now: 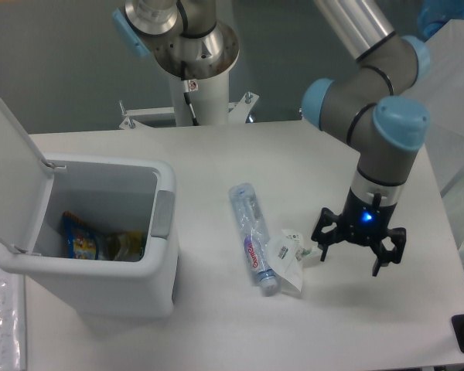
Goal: Open the trash can
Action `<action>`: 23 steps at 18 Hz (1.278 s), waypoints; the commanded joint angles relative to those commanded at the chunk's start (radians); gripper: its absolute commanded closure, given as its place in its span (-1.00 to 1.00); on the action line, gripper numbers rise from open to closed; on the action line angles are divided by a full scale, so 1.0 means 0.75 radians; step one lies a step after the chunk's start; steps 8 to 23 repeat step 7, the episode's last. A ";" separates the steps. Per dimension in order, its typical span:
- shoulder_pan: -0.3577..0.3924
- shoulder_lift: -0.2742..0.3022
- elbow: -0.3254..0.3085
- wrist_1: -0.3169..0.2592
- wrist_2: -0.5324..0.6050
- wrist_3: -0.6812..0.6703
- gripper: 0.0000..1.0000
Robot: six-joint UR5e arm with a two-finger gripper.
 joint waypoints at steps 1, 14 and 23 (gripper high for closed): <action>0.000 -0.029 0.027 0.000 0.041 0.025 -1.00; -0.012 -0.070 0.058 -0.076 0.191 0.164 -1.00; -0.012 -0.070 0.058 -0.076 0.191 0.164 -1.00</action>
